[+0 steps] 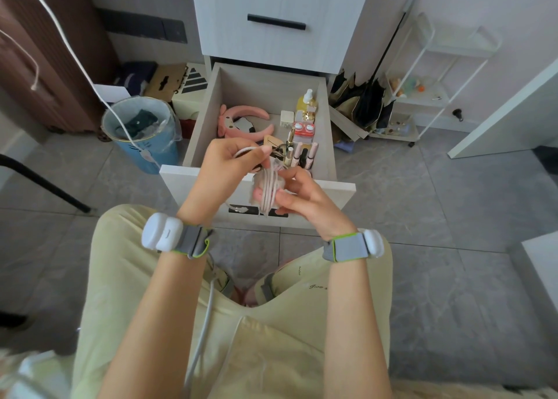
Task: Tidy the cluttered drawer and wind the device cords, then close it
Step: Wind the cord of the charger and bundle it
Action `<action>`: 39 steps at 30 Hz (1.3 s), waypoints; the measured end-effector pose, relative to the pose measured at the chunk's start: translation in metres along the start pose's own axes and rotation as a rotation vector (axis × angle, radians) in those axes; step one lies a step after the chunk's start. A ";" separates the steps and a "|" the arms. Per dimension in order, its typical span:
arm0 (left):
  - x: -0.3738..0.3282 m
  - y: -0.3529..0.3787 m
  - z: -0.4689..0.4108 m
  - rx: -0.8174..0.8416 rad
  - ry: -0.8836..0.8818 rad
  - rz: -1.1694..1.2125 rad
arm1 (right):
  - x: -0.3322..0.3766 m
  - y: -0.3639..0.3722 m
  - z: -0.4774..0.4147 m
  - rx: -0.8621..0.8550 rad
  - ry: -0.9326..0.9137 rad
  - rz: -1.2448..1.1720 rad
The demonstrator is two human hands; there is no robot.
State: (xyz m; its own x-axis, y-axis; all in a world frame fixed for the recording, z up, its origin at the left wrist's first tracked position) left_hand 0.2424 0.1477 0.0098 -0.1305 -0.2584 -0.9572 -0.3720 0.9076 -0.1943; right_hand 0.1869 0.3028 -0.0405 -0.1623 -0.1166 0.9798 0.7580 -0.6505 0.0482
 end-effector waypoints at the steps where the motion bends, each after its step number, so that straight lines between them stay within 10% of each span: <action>1: 0.000 0.000 0.000 -0.003 0.005 0.004 | 0.000 0.000 0.001 0.030 -0.008 -0.017; 13: -0.005 -0.001 0.001 -0.030 0.010 0.268 | 0.005 0.013 -0.003 0.211 -0.159 -0.465; 25: 0.018 -0.002 -0.002 0.094 -0.185 -0.008 | 0.016 0.014 -0.009 -0.207 -0.262 -0.743; 39: 0.013 -0.007 0.001 0.218 -0.233 -0.305 | -0.001 -0.004 -0.012 -0.576 -0.180 -0.396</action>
State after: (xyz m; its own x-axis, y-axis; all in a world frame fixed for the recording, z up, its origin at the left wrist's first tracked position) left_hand 0.2441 0.1380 -0.0012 0.1750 -0.4662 -0.8672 -0.1556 0.8566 -0.4920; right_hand 0.1766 0.2965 -0.0436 -0.2120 0.3031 0.9291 0.2026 -0.9164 0.3452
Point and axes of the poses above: each hand's wrist, its own z-axis away from the middle knuckle, its own y-axis out of the palm, x = y × z, the point moved 1 cm from there along -z, towards the middle knuckle, and after that the axes turned 4 degrees about y, right-handed, at the moved point
